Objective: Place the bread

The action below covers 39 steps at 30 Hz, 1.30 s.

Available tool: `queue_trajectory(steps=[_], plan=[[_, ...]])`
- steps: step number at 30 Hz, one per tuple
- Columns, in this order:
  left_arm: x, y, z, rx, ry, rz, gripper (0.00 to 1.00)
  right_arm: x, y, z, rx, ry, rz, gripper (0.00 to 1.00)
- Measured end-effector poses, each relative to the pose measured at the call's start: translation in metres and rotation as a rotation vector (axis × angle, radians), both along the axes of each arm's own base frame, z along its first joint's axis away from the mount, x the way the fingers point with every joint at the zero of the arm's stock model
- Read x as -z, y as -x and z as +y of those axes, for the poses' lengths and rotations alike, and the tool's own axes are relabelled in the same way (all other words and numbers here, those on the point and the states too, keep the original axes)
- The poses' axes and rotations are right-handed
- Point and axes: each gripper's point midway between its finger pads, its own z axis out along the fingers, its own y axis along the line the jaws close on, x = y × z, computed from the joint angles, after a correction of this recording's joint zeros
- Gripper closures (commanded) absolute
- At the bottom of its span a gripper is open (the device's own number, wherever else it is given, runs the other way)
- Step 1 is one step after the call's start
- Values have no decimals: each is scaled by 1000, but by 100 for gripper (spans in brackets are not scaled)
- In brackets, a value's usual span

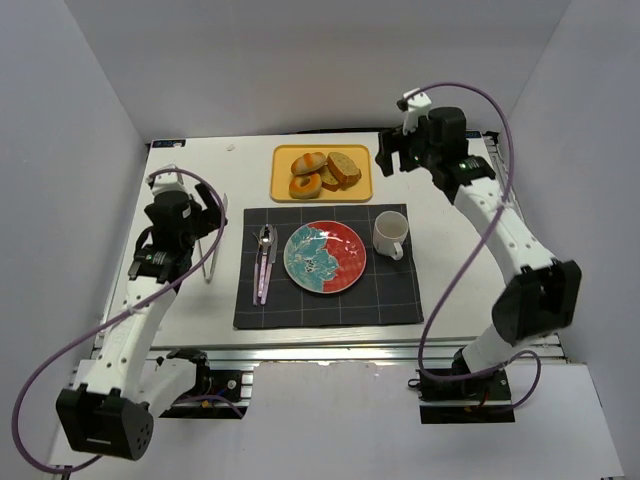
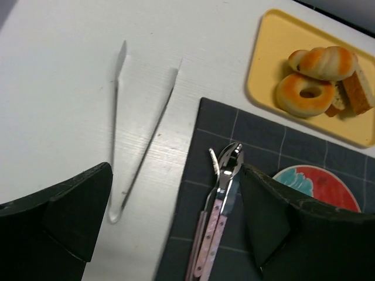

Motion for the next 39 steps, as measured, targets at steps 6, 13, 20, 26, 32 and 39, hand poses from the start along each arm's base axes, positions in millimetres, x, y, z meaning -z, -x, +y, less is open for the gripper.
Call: queue_trajectory(steps=[6,13,20,26,32,39], plan=[[-13,32,11,2,-59,-45,22,-33,71,-27,-111,52,-99,47],[30,34,9,27,-64,72,74,-27,136,-33,-351,12,-157,30],[113,9,14,90,-61,347,2,6,157,-19,-504,-49,-79,13],[167,-17,18,147,-104,526,4,4,154,-28,-517,-61,-96,13],[188,-46,32,158,-128,562,9,18,136,-35,-503,-94,-48,13],[195,-54,54,130,-137,582,12,24,119,-40,-485,-133,-12,13]])
